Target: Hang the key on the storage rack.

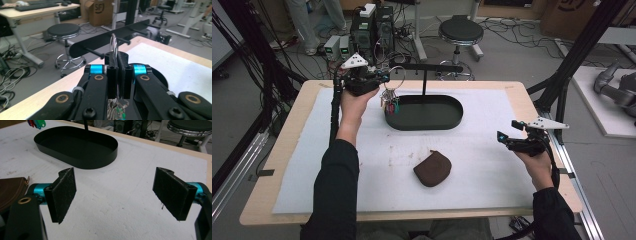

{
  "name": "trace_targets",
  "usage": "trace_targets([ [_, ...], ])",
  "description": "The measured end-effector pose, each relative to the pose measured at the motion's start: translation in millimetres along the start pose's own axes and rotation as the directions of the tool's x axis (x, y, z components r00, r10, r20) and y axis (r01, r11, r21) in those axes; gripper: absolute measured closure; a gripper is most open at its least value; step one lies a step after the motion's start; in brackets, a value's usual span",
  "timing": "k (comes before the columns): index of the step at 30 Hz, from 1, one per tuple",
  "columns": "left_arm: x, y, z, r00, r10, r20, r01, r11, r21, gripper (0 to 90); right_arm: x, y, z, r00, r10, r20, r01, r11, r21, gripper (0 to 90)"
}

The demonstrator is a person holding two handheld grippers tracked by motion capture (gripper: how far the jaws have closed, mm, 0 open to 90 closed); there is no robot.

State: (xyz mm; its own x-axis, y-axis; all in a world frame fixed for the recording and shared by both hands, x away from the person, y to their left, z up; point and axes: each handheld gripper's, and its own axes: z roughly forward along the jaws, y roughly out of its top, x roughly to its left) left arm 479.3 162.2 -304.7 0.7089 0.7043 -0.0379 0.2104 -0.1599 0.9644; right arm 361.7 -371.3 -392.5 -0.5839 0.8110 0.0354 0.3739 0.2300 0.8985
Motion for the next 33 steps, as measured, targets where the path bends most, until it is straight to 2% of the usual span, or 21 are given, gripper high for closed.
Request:
trace_targets([
  [6, 5.2, -2.6, 6.5, 0.9988, -0.033, -0.035, 0.033, 0.9994, 0.003, 86.9, 0.2, 0.1, -0.3, 1.0000, 0.000, 0.003, 0.000, 1.000, -0.007, 19.4],
  [12, 6.9, -3.3, 8.7, 0.9984, -0.037, -0.043, 0.037, 0.9993, 0.002, 86.8, 0.2, 0.5, -0.2, 1.0000, -0.005, 0.002, 0.005, 1.000, -0.008, 19.3],
  [15, 8.1, -4.2, 9.1, 0.9972, -0.056, -0.049, 0.056, 0.9984, -0.003, 86.8, 0.3, 0.6, -0.3, 1.0000, -0.005, 0.002, 0.005, 1.000, -0.009, 19.4],
  [26, 9.1, -7.2, 13.7, 0.9939, -0.071, -0.084, 0.074, 0.9968, 0.029, 86.8, 0.0, 1.0, -1.5, 1.0000, 0.000, 0.005, 0.000, 1.000, -0.015, 19.4],
  [33, 11.4, -9.8, 13.5, 0.9922, -0.096, -0.079, 0.098, 0.9950, 0.019, 86.6, -1.3, 0.7, -1.9, 1.0000, 0.000, 0.004, 0.000, 1.000, -0.015, 19.4],
])
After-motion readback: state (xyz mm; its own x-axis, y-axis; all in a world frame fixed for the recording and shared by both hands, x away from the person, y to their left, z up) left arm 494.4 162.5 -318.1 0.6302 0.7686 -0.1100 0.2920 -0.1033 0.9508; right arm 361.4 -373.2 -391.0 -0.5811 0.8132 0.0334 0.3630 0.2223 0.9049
